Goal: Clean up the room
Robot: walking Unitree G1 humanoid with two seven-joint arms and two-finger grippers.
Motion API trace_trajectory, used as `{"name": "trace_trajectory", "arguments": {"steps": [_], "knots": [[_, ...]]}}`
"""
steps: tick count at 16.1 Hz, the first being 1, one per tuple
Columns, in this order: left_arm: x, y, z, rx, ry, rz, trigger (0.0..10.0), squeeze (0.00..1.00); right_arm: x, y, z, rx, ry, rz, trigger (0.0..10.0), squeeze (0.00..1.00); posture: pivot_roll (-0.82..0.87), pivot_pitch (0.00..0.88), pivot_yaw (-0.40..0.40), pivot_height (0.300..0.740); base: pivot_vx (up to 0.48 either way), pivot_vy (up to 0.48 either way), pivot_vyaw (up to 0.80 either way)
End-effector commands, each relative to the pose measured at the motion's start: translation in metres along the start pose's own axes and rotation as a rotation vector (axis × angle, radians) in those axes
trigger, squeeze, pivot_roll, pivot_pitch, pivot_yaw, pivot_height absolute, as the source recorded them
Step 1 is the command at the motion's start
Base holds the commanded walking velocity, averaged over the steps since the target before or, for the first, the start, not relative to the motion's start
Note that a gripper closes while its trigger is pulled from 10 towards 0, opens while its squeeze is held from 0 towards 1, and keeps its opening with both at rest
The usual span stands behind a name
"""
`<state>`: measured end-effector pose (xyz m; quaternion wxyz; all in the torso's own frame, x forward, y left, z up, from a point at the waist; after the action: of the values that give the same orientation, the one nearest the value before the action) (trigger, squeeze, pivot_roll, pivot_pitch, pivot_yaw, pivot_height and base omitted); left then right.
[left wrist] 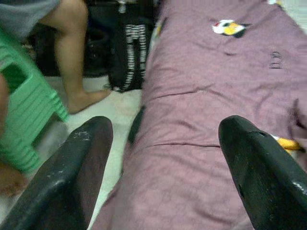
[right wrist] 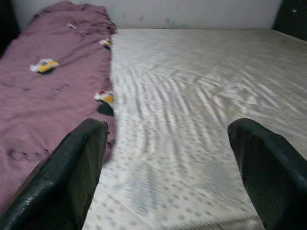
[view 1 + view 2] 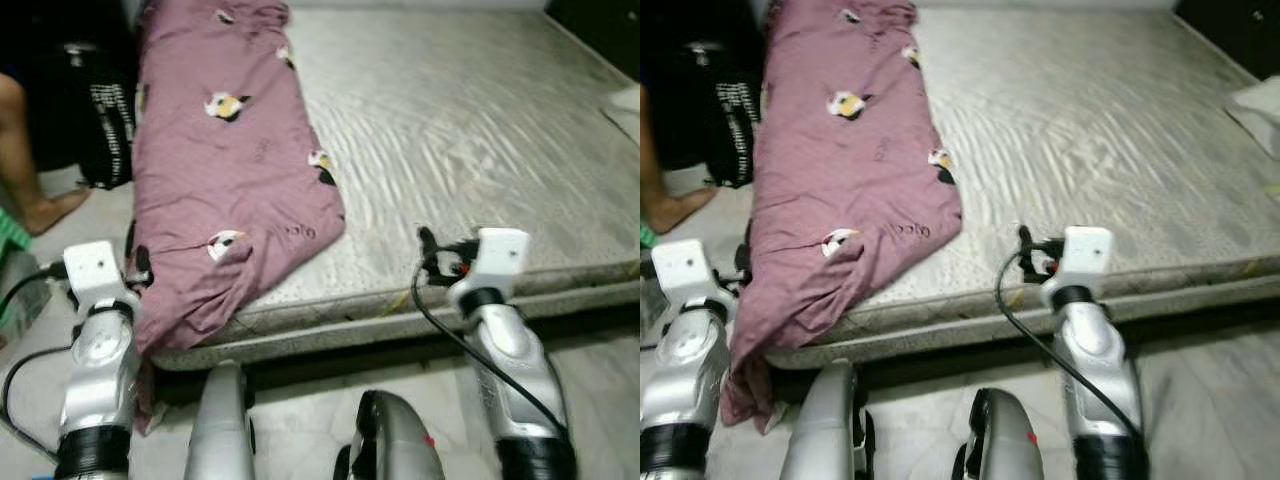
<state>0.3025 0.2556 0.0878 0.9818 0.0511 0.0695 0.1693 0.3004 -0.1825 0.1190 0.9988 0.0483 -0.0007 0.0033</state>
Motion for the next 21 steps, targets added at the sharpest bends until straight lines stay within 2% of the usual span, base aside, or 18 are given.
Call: {"name": "trace_trajectory", "arguments": {"steps": [1, 4, 7, 11, 14, 16, 17, 19, 20, 21], "knots": [[-0.001, -0.001, -0.007, 0.002, 0.026, 0.006, 10.0, 0.00, -0.002, -0.002, 0.001, 0.004, 0.007, 0.001, 10.0, 0.00, 0.00, 0.182, -0.073, 0.580, 0.000, 0.000, 0.00], [0.015, -0.006, 0.000, -0.007, 0.020, 0.015, 10.0, 0.00, -0.010, -0.010, 0.001, -0.019, 0.030, -0.014, 10.0, 0.00, -0.02, 0.206, -0.073, 0.546, 0.000, 0.000, 0.00], [0.023, -0.009, 0.004, 0.008, 0.027, 0.006, 10.0, 0.00, -0.016, -0.012, 0.001, -0.027, 0.043, -0.020, 10.0, 0.00, -0.03, 0.222, -0.073, 0.546, 0.000, 0.000, 0.00], [0.037, -0.024, 0.001, 0.035, 0.075, -0.032, 10.0, 0.00, -0.038, -0.025, 0.002, -0.058, 0.086, -0.045, 10.0, 0.00, -0.09, 0.267, -0.083, 0.546, 0.000, 0.000, 0.00], [0.044, -0.044, -0.002, 0.070, 0.119, -0.089, 10.0, 0.00, -0.047, -0.032, 0.004, -0.078, 0.103, -0.059, 10.0, 0.00, -0.12, 0.281, -0.088, 0.546, 0.000, 0.000, 0.00], [0.043, -0.068, -0.002, 0.095, 0.123, -0.183, 10.0, 0.00, -0.051, -0.032, 0.006, -0.082, 0.115, -0.063, 10.0, 0.00, -0.12, 0.290, -0.090, 0.546, 0.000, 0.000, 0.00], [0.042, -0.072, -0.003, 0.102, 0.125, -0.199, 10.0, 0.00, -0.052, -0.033, 0.006, -0.083, 0.116, -0.063, 10.0, 0.00, -0.13, 0.292, -0.090, 0.546, 0.000, 0.000, 0.00], [0.036, -0.093, -0.006, 0.185, 0.106, -0.297, 10.0, 0.00, -0.054, -0.033, 0.006, -0.085, 0.124, -0.066, 10.0, 0.00, -0.13, 0.298, -0.092, 0.546, 0.000, 0.000, 0.00], [0.024, -0.118, -0.010, 0.282, 0.069, -0.427, 10.0, 0.00, -0.055, -0.034, 0.007, -0.086, 0.129, -0.067, 10.0, 0.00, -0.14, 0.298, -0.094, 0.546, 0.000, 0.000, 0.00], [0.020, -0.127, -0.012, 0.313, 0.056, -0.471, 10.0, 0.00, -0.055, -0.034, 0.006, -0.086, 0.132, -0.067, 10.0, 0.00, -0.14, 0.298, -0.094, 0.546, 0.000, 0.000, 0.00]]}}
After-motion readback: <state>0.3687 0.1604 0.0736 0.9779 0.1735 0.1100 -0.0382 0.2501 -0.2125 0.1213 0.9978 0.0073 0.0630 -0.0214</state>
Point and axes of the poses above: a point about 5 cm out from each wrist's last joint towards the gripper, its own x axis pointing out of the wrist towards the gripper, its own z axis along the axis of the wrist's last joint, y = z × x, the point moved 2 cm from there along x, pointing out of the wrist towards the gripper, and after that the axes turned 4 degrees about x, right-handed, at the moved point
